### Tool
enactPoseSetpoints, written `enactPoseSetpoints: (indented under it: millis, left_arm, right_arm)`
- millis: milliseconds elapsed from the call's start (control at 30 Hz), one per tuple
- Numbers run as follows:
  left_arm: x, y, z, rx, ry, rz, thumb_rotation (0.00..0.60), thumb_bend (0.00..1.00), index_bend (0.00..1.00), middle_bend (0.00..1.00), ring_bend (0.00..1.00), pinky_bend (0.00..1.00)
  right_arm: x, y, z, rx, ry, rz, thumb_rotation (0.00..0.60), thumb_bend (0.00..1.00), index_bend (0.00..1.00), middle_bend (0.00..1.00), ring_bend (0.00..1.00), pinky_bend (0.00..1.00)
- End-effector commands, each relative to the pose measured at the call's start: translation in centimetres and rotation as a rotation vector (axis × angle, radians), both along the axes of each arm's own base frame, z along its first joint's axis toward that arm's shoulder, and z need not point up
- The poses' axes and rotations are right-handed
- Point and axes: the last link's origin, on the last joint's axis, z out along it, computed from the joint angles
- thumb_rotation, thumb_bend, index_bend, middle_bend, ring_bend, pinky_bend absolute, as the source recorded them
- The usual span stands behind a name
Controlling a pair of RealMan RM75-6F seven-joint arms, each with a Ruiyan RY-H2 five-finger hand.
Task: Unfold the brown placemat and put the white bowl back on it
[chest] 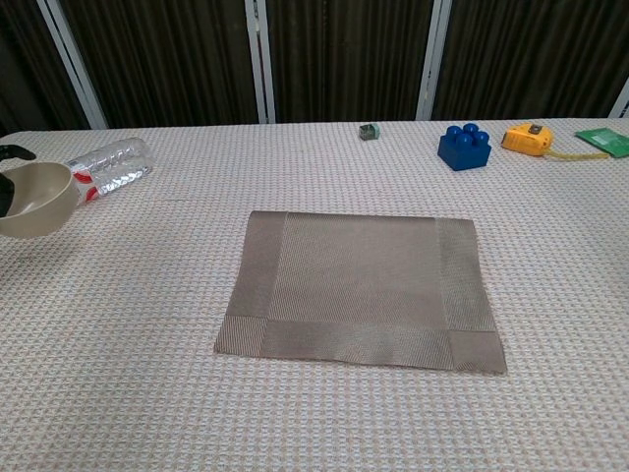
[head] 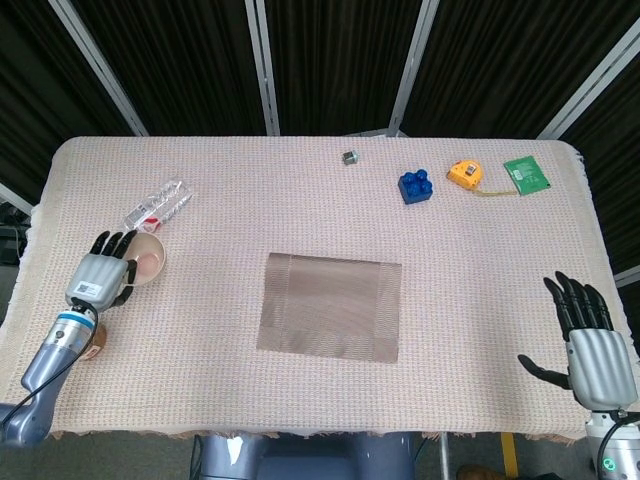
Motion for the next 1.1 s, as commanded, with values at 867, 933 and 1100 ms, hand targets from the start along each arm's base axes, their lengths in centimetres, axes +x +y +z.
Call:
enactPoseSetpoints:
  millis: [867, 933, 1100]
  left_arm:
    - [9.2, -4.9, 0.7, -0.106, -0.325, -0.345, 0.600, 0.23, 0.35, 0.00, 0.00, 0.00]
    - [10.6, -5.0, -1.5, -0.162, -0.322, -0.378, 0.600, 0.29, 0.40, 0.00, 0.00, 0.00]
    - [13.1, -5.1, -7.0, -0.268, -0.292, -0.434, 0.600, 0.35, 0.46, 0.00, 0.00, 0.00]
  right_arm:
    - [0.0, 0.1, 0.4, -0.008, -0.007, -0.002, 0.600, 0.00, 0.00, 0.00, 0.00, 0.00]
    - [-0.1, 0.1, 0.3, -0.006, -0.003, -0.005, 0.600, 0.00, 0.00, 0.00, 0.00, 0.00]
    - [-0.6, -0.1, 0.4, -0.008, 0.001, -0.026, 0.600, 0.00, 0.00, 0.00, 0.00, 0.00]
